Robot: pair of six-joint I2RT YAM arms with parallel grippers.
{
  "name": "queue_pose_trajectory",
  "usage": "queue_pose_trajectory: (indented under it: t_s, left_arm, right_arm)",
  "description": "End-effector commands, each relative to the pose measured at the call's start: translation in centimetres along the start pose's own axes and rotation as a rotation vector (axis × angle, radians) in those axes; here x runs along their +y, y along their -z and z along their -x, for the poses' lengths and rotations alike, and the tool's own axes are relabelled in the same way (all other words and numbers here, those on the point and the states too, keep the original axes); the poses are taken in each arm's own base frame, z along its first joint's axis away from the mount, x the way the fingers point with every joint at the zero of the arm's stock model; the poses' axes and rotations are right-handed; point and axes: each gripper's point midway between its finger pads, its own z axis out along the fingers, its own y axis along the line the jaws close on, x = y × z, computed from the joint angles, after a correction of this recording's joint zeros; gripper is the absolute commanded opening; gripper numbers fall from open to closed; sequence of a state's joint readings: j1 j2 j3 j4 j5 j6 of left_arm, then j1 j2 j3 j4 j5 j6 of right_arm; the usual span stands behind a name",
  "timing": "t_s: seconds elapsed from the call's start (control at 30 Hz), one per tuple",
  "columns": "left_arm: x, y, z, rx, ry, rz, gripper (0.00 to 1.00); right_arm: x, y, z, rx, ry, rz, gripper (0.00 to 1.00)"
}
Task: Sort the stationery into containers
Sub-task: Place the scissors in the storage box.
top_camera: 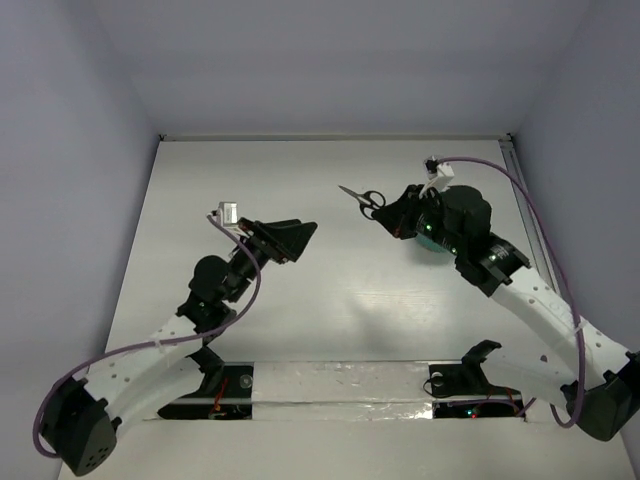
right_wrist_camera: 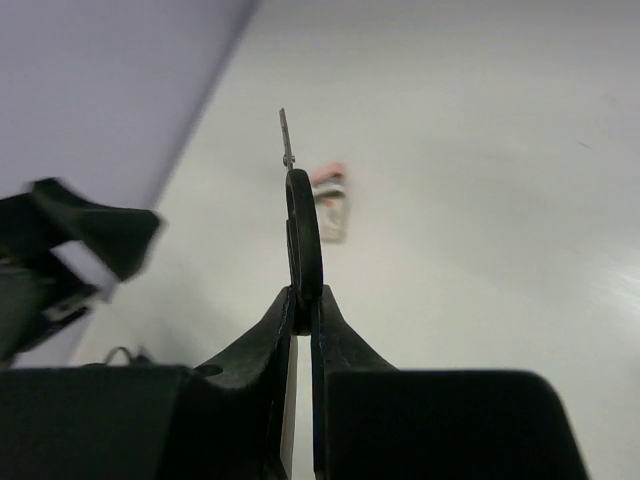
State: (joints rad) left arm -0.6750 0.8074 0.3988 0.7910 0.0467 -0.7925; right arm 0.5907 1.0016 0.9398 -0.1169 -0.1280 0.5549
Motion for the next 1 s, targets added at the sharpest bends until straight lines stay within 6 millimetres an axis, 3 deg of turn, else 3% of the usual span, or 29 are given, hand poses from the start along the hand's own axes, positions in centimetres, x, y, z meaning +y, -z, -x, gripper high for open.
queue_pose_trajectory:
  t_s: [0.0,0.03,0.07,0.1,0.17,0.2,0.27,0.4,0.57,0.83,0.97]
  left_arm:
    - [2.2,1.6,0.0,-0.008,-0.106,0.091,0.8]
    - [1.9,2.1,0.4,-0.019,-0.116,0.081,0.8]
    - [2.1,2.4,0.1,-0.004,-0.132,0.089,0.79]
    - [1.7,2.8,-0.1,0.003,-0.139,0.072,0.79]
    - [1.8,3.3,-0.6,0.025,-0.167,0.072,0.79]
    - [1.7,3.6,-0.4,0.018,-0.176,0.066,0.79]
    - [2.0,4.1,-0.5,0.028,-0.203,0.077,0.79]
    - [1.4,4.7,-0.5,0.014,-0.219,0.036,0.78]
    - [0.7,5.0,-2.0,0.069,-0.214,-0.025,0.78]
    - [0.0,5.9,-1.3,0.034,-0.208,-0.045,0.78]
    - [-0.1,6.0,-1.3,0.03,-0.205,-0.05,0.78]
  right_arm:
    - [-4.7,3.4,-0.9,0.173,0.146,-0.312,0.0]
    - [-4.3,4.3,2.0,0.118,0.181,-0.363,0.0]
    - [-4.9,4.8,2.5,0.137,0.193,-0.419,0.0]
    - [-6.6,6.7,2.5,0.176,0.217,-0.541,0.0]
    - [-6.7,8.7,4.8,0.156,0.23,-0.638,0.0]
    - [-8.7,10.4,3.9,0.229,0.235,-0.782,0.0]
    - [-8.9,12.0,4.6,0.254,0.223,-0.867,0.0]
    - [-10.5,15.0,3.3,0.355,0.194,-1.053,0.0]
    - [-10.7,15.4,1.9,0.403,0.122,-1.037,0.0]
    - [-14.9,18.0,0.1,0.478,-0.003,-1.168,0.0]
    - [-15.9,16.7,-0.3,0.531,0.004,-1.166,0.0]
